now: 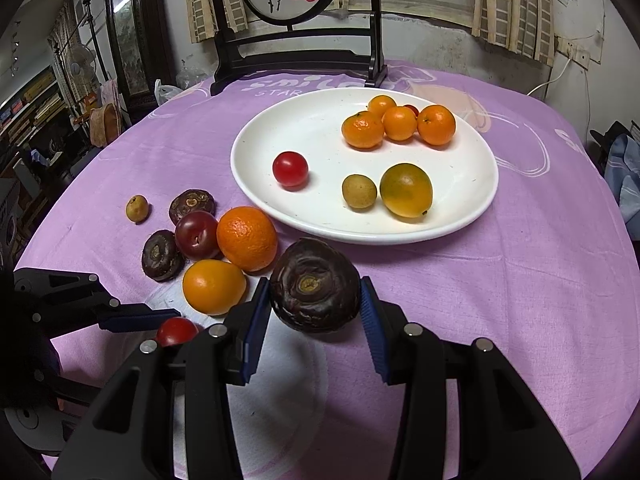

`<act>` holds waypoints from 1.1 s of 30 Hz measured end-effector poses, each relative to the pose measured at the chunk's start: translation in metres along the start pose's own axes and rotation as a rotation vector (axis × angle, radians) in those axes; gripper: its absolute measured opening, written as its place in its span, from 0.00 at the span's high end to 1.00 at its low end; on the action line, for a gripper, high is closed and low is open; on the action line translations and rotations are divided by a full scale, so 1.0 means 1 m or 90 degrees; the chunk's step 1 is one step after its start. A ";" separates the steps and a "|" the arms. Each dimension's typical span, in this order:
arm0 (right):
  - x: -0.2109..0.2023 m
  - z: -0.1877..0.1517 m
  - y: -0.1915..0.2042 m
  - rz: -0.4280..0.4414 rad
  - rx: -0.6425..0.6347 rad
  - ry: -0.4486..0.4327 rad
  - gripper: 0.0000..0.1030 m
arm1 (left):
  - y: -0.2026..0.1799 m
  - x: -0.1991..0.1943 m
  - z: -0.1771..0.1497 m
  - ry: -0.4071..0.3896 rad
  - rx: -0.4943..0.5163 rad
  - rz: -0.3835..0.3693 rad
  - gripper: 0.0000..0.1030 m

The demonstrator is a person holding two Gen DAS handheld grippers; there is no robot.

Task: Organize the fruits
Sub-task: 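Carry both fruits over the white plate and open both grippers to release them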

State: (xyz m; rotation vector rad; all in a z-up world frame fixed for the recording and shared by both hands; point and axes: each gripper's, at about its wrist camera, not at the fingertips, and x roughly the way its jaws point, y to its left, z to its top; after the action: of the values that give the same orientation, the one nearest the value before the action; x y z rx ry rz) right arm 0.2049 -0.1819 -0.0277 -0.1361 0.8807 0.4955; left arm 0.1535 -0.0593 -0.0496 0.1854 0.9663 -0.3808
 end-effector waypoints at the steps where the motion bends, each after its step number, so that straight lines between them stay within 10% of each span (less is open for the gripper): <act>1: 0.000 0.000 0.000 0.000 0.000 0.000 0.57 | 0.000 0.000 0.000 0.000 0.001 0.000 0.67; 18: -0.015 0.009 -0.007 0.063 0.030 -0.057 0.57 | 0.018 -0.032 0.017 -0.072 -0.051 -0.084 0.70; 24: -0.019 0.032 -0.037 -0.011 0.105 -0.179 0.57 | 0.054 -0.031 0.071 -0.136 -0.134 -0.001 0.70; 33: 0.026 0.051 -0.069 -0.020 0.155 -0.143 0.56 | 0.078 0.021 0.118 -0.091 -0.185 0.028 0.70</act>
State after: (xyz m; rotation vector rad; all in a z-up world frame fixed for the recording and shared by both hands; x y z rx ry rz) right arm 0.2869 -0.2170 -0.0210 0.1263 0.7107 0.3628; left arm 0.2856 -0.0306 -0.0021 -0.0837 0.8636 -0.2073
